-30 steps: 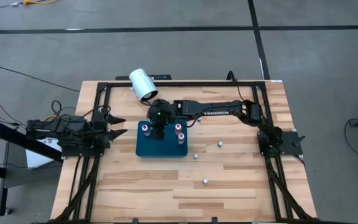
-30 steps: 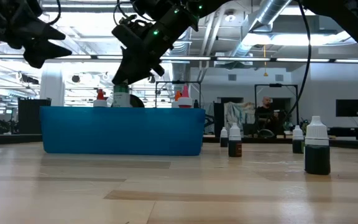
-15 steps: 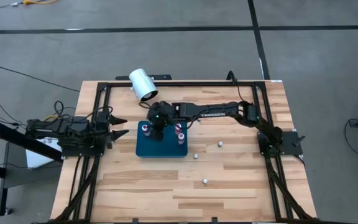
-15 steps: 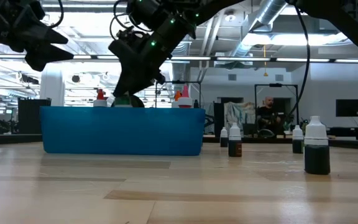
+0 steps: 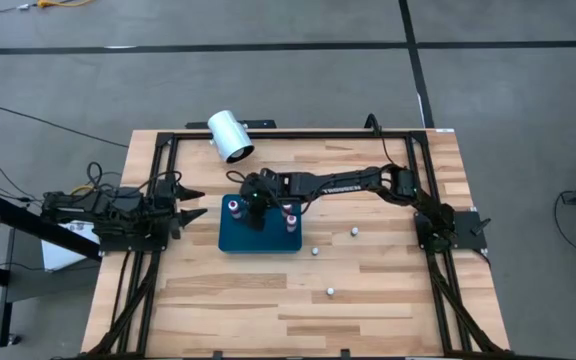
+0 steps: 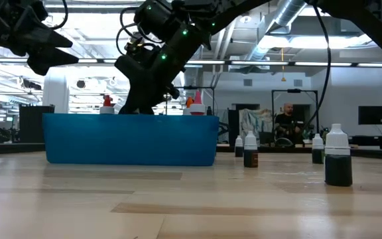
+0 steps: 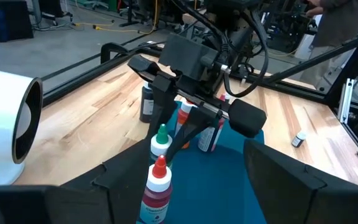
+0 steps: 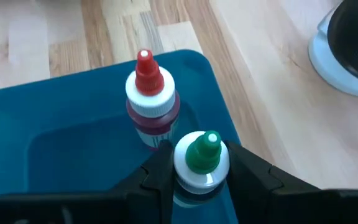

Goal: Pick & Place food coloring
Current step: Put the large green food coloring bottle into the bin

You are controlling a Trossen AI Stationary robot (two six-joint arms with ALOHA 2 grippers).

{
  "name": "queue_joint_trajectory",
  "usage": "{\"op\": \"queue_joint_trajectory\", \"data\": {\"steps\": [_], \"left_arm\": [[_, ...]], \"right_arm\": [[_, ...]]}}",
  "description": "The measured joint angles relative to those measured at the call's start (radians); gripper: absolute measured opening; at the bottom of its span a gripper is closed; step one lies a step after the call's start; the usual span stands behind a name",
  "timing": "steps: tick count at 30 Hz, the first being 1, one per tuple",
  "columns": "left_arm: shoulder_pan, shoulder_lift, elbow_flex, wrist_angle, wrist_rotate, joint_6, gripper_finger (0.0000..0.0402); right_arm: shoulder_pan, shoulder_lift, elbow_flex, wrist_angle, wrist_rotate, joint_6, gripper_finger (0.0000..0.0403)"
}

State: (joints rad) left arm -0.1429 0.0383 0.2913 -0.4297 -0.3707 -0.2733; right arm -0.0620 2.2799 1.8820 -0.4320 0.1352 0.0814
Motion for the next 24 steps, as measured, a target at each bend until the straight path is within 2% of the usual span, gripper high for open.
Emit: {"op": "queue_joint_trajectory", "data": {"steps": [10, 24], "left_arm": [[0.000, 0.000, 0.000, -0.001, -0.001, 0.000, 0.0250], [0.000, 0.000, 0.000, -0.002, -0.001, 0.000, 0.0250]], "right_arm": [[-0.001, 0.000, 0.000, -0.005, -0.001, -0.017, 0.0148], [-0.005, -0.001, 0.003, -0.012, -0.003, -0.037, 0.0132]]}}
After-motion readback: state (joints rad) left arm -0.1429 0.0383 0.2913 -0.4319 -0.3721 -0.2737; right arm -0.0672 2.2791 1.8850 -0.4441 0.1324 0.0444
